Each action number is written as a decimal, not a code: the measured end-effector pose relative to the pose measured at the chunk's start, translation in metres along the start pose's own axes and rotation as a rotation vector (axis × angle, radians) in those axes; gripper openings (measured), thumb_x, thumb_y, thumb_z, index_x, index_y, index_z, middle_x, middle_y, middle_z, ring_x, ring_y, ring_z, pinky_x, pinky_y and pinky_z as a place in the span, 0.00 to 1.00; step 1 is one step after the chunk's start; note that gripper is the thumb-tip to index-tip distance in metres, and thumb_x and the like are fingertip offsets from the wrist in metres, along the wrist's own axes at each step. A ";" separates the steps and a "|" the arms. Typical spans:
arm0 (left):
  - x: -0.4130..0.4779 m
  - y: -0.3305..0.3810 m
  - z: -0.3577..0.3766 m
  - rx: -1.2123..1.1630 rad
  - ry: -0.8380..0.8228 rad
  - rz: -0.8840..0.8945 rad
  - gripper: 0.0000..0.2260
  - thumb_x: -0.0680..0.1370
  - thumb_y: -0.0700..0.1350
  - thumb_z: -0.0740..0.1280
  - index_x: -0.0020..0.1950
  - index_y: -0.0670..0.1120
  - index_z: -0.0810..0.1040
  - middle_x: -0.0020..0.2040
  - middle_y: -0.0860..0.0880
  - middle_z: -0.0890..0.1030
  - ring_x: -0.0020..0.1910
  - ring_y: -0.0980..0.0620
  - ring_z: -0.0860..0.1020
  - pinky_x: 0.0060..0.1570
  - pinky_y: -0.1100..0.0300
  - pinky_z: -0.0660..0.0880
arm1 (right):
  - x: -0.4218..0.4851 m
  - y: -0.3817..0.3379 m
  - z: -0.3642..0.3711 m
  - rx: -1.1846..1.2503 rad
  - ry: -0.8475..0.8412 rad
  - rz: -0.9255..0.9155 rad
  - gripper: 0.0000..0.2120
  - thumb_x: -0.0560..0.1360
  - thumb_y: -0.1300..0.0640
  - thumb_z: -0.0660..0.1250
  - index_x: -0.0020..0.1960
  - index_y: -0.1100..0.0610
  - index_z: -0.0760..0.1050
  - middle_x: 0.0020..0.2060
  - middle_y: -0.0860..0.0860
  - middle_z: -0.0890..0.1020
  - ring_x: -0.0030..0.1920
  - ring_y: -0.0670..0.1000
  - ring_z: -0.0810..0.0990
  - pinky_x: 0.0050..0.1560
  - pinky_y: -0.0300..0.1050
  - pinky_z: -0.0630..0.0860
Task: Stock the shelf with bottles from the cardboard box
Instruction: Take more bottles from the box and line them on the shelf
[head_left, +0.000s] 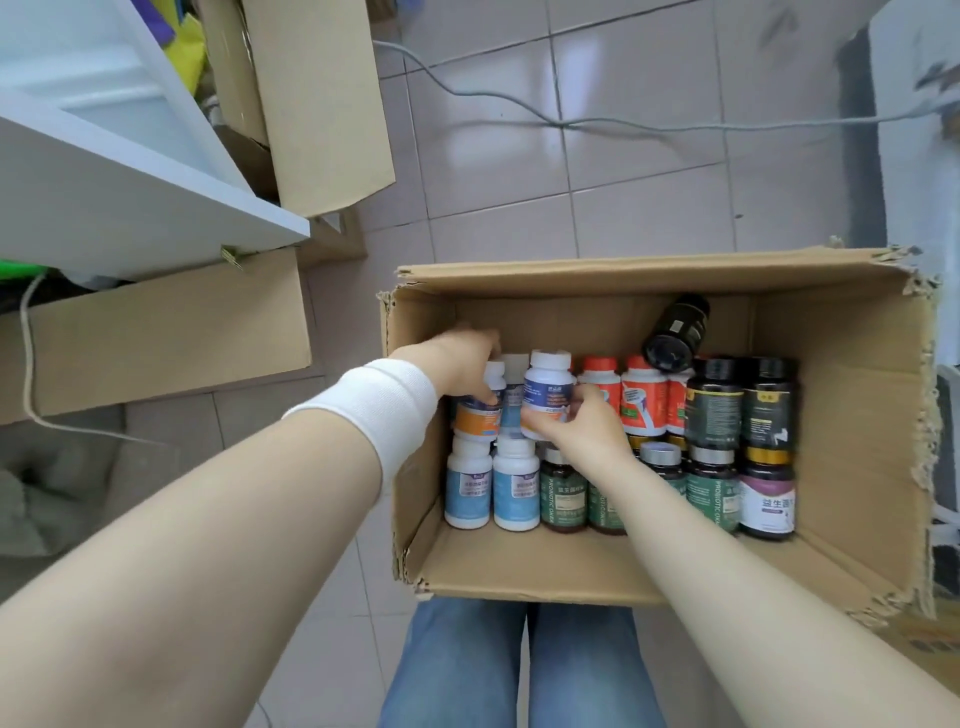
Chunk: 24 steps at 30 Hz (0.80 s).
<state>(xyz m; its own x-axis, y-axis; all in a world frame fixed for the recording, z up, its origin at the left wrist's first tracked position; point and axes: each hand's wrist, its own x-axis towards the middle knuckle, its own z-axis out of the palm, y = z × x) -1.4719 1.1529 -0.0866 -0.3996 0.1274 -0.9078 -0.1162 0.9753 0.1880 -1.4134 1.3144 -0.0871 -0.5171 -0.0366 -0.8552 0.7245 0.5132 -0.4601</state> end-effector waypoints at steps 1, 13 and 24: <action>-0.001 0.000 0.004 -0.076 0.028 -0.018 0.27 0.70 0.47 0.74 0.66 0.46 0.69 0.64 0.43 0.72 0.62 0.44 0.71 0.60 0.56 0.71 | -0.002 0.003 -0.005 0.015 0.014 0.006 0.23 0.70 0.53 0.72 0.61 0.59 0.70 0.51 0.51 0.77 0.49 0.48 0.75 0.50 0.43 0.71; -0.107 0.041 -0.006 -0.787 0.388 0.239 0.21 0.73 0.42 0.72 0.63 0.49 0.72 0.50 0.54 0.76 0.54 0.50 0.78 0.47 0.59 0.76 | -0.086 0.006 -0.059 0.196 0.180 -0.069 0.27 0.70 0.51 0.73 0.65 0.56 0.69 0.54 0.48 0.74 0.53 0.47 0.73 0.53 0.41 0.67; -0.282 0.098 0.003 -1.144 0.307 0.553 0.14 0.77 0.43 0.66 0.63 0.47 0.73 0.53 0.50 0.81 0.52 0.51 0.80 0.51 0.57 0.78 | -0.296 0.028 -0.059 0.624 0.494 -0.181 0.24 0.70 0.53 0.71 0.64 0.58 0.72 0.54 0.53 0.80 0.53 0.50 0.77 0.56 0.42 0.70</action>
<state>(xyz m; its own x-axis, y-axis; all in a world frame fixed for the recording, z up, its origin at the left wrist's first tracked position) -1.3674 1.2127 0.1865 -0.8154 0.2648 -0.5147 -0.5125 0.0831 0.8547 -1.2669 1.3896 0.1675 -0.6859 0.3841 -0.6181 0.6559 -0.0417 -0.7537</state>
